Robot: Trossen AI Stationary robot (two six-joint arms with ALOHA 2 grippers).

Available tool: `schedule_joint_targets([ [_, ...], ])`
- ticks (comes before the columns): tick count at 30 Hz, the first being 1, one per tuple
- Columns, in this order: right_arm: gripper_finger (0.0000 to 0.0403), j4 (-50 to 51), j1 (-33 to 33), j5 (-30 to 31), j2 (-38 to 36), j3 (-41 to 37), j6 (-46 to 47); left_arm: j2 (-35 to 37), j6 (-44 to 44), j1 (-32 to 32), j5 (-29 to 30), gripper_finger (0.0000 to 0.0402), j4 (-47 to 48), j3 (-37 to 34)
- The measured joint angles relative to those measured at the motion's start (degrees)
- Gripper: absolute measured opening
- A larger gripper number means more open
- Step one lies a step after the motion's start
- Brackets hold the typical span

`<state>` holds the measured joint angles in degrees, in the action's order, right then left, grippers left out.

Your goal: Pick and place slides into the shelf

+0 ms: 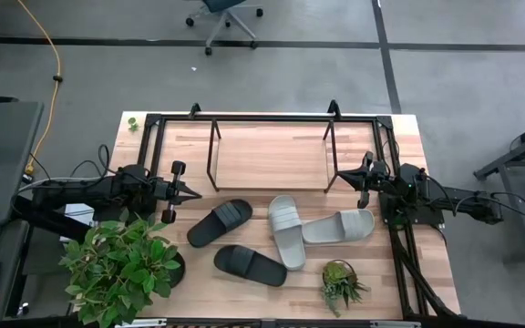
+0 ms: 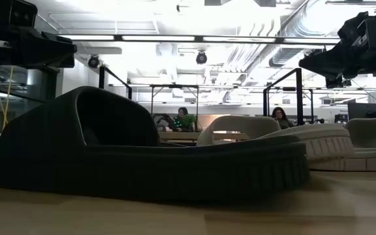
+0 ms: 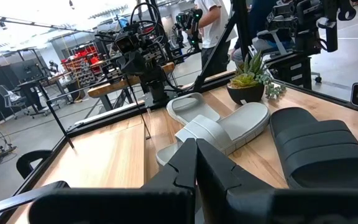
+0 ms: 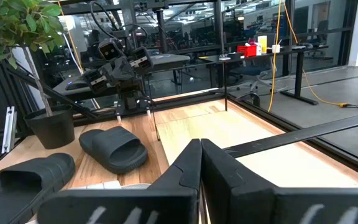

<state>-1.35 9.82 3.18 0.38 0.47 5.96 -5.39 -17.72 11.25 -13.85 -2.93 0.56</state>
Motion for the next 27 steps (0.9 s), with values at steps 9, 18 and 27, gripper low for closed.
schedule_joint_targets([
  [9,0.0000,0.00,0.00,0.00,0.00,0.02,0.00,0.00,-0.01,0.00,0.01,0.0001,-0.01,0.00],
  [18,0.0000,0.00,0.00,0.00,0.00,0.02,0.00,0.00,0.57,-0.01,-0.01,0.0001,-0.05,0.01],
  [27,0.0000,0.00,0.00,-0.17,0.00,0.02,1.52,0.00,11.80,-0.01,0.00,0.0001,-0.39,0.01],
])
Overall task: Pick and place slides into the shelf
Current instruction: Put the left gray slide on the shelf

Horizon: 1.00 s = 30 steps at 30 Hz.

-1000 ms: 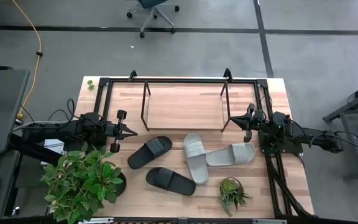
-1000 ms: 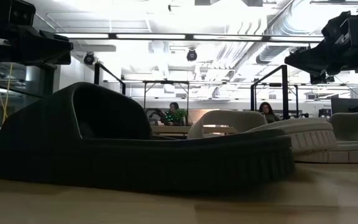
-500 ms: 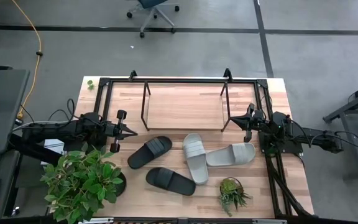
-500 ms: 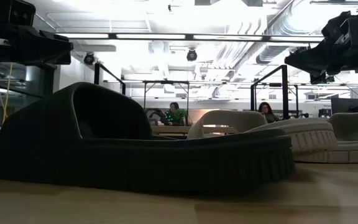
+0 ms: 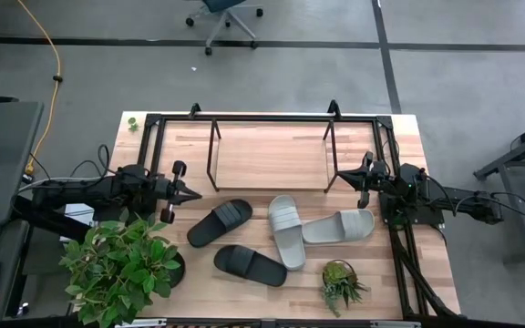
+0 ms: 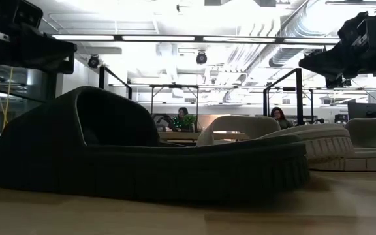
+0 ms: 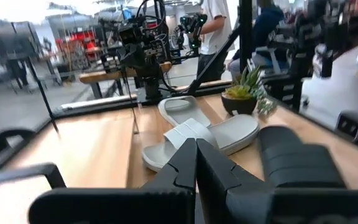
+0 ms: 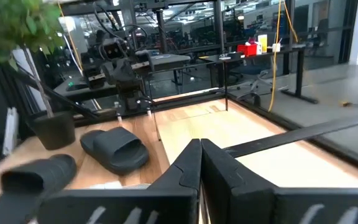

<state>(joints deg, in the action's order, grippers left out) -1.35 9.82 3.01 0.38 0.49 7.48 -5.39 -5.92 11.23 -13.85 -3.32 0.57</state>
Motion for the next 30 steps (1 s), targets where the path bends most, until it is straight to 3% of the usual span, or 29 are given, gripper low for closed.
schedule_joint_targets([
  [9,0.0000,-0.15,-0.02,0.41,0.00,0.00,28.05,0.00,26.83,-0.01,-0.01,0.0001,-1.83,0.00],
  [22,0.0000,-0.37,-0.01,0.34,0.00,0.00,56.97,0.01,31.93,0.01,2.43,0.0001,-1.67,0.00],
  [26,0.0000,-9.47,-0.45,-1.28,-0.01,0.18,54.74,0.02,31.92,0.01,2.54,0.0001,-1.67,0.01],
  [30,0.0000,-11.43,-0.52,1.51,-0.01,5.37,48.85,0.00,31.87,0.01,2.54,0.0001,-1.63,0.00],
])
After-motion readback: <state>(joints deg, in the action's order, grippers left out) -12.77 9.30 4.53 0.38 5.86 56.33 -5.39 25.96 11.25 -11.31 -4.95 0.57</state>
